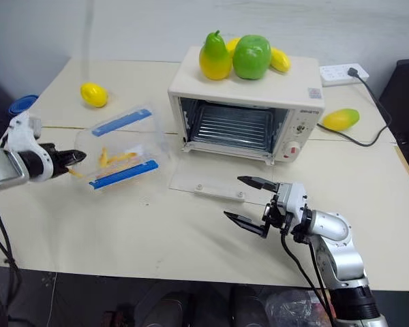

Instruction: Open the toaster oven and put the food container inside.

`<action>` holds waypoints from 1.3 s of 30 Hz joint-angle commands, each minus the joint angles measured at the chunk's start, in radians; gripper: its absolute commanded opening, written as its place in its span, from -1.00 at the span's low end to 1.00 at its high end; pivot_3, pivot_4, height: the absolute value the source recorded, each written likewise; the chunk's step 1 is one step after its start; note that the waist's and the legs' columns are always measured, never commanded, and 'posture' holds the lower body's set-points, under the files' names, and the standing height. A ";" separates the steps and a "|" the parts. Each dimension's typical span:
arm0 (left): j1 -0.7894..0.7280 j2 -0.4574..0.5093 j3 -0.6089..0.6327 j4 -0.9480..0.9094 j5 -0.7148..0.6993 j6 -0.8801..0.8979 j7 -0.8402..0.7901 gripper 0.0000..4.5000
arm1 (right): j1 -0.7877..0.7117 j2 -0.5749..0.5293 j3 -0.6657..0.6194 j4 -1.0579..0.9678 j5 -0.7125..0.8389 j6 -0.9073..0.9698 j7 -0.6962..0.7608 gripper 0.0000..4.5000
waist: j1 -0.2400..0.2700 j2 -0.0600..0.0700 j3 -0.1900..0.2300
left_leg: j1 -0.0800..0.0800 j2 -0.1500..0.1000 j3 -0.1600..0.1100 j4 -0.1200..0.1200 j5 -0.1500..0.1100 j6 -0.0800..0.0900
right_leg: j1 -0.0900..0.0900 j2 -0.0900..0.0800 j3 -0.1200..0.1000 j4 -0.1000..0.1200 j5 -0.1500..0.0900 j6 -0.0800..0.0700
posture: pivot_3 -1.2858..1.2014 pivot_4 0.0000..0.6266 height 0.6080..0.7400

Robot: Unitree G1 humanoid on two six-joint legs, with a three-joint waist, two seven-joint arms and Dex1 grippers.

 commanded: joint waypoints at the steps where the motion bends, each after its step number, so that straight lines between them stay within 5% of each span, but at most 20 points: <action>1: -0.125 -0.029 -0.080 -0.076 0.023 0.103 -0.117 -0.99 | 0.056 -0.020 -0.087 -0.051 0.004 0.002 -0.067 1.00 | 0.009 0.000 0.000 | 0.000 0.000 0.000 0.000 0.000 0.000 | 0.000 0.000 0.000 0.000 0.000 0.000 | 0.03 -0.52 1.00; 14: -0.272 -0.401 -0.175 -0.065 0.288 0.120 -0.131 -0.99 | 0.344 -0.001 -0.189 -0.239 -0.015 -0.004 -0.234 1.00 | -0.007 0.000 0.000 | 0.001 0.000 0.000 0.000 0.001 -0.002 | -0.002 0.001 0.003 0.004 0.000 0.000 | 0.03 -0.52 1.00; 20: -0.329 -0.474 -0.179 -0.028 0.445 0.086 -0.230 -0.16 | 0.389 0.037 -0.152 -0.296 -0.038 -0.008 -0.274 1.00 | -0.004 0.000 0.000 | 0.001 0.000 0.000 0.000 0.001 -0.002 | -0.002 0.001 0.003 0.005 0.000 0.000 | 0.03 -0.52 1.00; 24: -0.338 -0.535 -0.067 -0.011 0.466 0.014 -0.273 0.37 | 0.394 0.048 -0.147 -0.302 -0.044 -0.009 -0.294 1.00 | -0.004 0.000 0.000 | 0.001 0.000 0.000 0.000 0.001 -0.002 | -0.002 0.001 0.003 0.005 0.000 0.000 | 0.03 -0.52 1.00; 25: -0.337 -0.546 -0.038 -0.017 0.474 -0.020 -0.284 0.37 | 0.396 0.047 -0.146 -0.303 -0.046 -0.010 -0.297 1.00 | -0.004 0.000 0.000 | 0.000 0.000 0.000 0.001 0.001 -0.002 | -0.003 0.001 0.003 0.005 0.000 0.000 | 0.03 -0.52 1.00; 30: -0.268 -0.441 0.004 -0.082 0.450 -0.059 -0.601 0.37 | 0.383 0.017 -0.142 -0.331 -0.027 0.048 -0.307 1.00 | -0.013 0.000 0.000 | 0.001 0.000 0.001 0.000 0.002 -0.003 | -0.003 0.002 0.003 0.006 0.000 0.000 | 0.03 -0.52 1.00; 34: -0.077 -0.224 -0.115 -0.172 0.632 -0.334 -1.036 0.37 | 0.356 -0.034 -0.101 -0.394 0.030 0.188 -0.297 1.00 | -0.020 0.001 0.000 | 0.003 0.000 0.001 -0.001 0.002 -0.003 | -0.003 0.002 0.004 0.006 -0.001 -0.001 | 0.03 -0.52 1.00; 37: 0.132 -0.073 -0.261 -0.162 0.893 -0.749 -1.366 0.10 | 0.308 -0.075 -0.025 -0.405 0.018 0.303 -0.300 0.72 | -0.021 0.001 0.000 | 0.004 0.001 0.001 -0.003 0.002 -0.004 | -0.003 0.002 0.004 0.006 -0.001 -0.002 | 0.03 -0.52 1.00; 39: 0.222 -0.071 -0.291 -0.163 0.956 -0.905 -1.476 -0.18 | 0.261 -0.080 0.038 -0.366 -0.042 0.321 -0.298 0.43 | -0.010 0.002 0.000 | 0.005 0.001 0.000 -0.003 0.002 -0.003 | 0.000 0.001 0.004 0.004 -0.002 -0.003 | 0.03 -0.52 1.00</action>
